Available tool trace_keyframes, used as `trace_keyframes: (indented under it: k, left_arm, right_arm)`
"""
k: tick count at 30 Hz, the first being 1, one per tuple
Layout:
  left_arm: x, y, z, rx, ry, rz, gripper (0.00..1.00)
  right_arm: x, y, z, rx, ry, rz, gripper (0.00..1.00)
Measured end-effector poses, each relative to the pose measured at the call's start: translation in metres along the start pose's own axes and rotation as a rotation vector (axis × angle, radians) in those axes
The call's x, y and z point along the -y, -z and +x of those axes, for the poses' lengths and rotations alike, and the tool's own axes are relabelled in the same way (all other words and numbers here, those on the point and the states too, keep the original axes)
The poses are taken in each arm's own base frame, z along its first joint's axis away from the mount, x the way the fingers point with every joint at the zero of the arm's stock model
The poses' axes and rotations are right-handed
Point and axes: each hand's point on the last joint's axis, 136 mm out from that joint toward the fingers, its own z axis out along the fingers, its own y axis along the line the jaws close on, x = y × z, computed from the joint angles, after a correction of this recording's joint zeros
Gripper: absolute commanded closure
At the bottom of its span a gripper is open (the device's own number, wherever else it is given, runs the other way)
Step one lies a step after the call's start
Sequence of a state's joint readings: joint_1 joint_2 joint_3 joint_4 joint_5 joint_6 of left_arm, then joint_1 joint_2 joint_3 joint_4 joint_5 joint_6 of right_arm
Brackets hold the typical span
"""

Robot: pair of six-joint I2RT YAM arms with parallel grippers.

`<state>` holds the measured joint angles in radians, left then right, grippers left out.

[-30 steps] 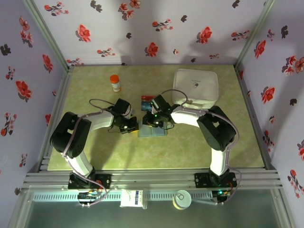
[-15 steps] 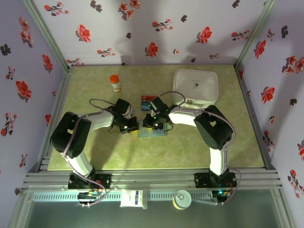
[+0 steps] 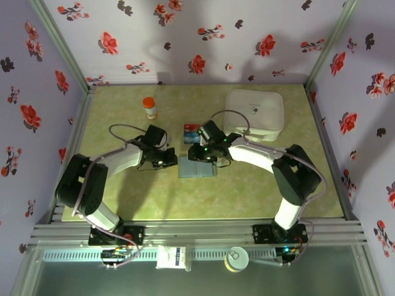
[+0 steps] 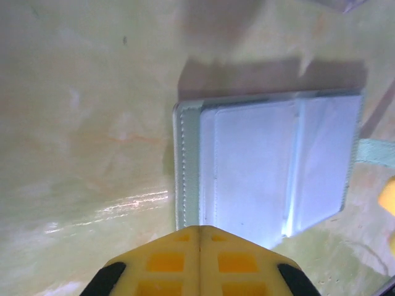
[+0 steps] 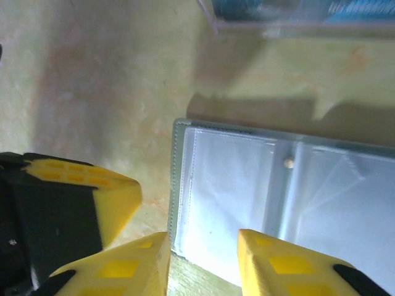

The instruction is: Take the credit cards out of the card holder

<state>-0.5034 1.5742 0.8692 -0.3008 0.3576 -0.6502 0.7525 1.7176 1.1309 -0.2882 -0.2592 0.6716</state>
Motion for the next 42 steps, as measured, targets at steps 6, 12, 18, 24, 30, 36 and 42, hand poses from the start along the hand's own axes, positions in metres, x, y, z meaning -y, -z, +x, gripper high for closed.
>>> trace_keyframes:
  k: [6,12,18,24,30,36,42]
  left_arm:
    - [-0.007,0.043,-0.028,0.167,-0.056,-0.066,0.67]
    - [-0.029,0.086,-0.049,0.329,-0.11,-0.203,0.36]
    - [-0.068,0.11,-0.059,0.418,-0.124,-0.388,0.0]
    - [-0.119,0.124,-0.061,0.465,-0.086,-0.584,0.0]
    - [-0.16,0.143,-0.063,0.541,-0.048,-0.724,0.0]
    - [-0.181,0.163,-0.081,0.646,-0.01,-0.769,0.0]
    - [-0.195,0.171,-0.106,0.754,-0.009,-0.751,0.0]
  right_arm:
    - [0.039,0.048,-0.016,0.134,0.049,0.134,0.4]
    - [0.119,0.099,-0.022,0.277,0.032,0.363,0.02]
    - [0.195,0.14,-0.027,0.371,-0.02,0.597,0.01]
    - [0.255,0.168,-0.032,0.436,-0.061,0.787,0.01]
    - [0.282,0.176,-0.041,0.525,0.008,0.88,0.01]
    - [0.309,0.173,-0.044,0.589,0.025,0.911,0.01]
    - [0.314,0.178,-0.061,0.704,0.032,0.874,0.01]
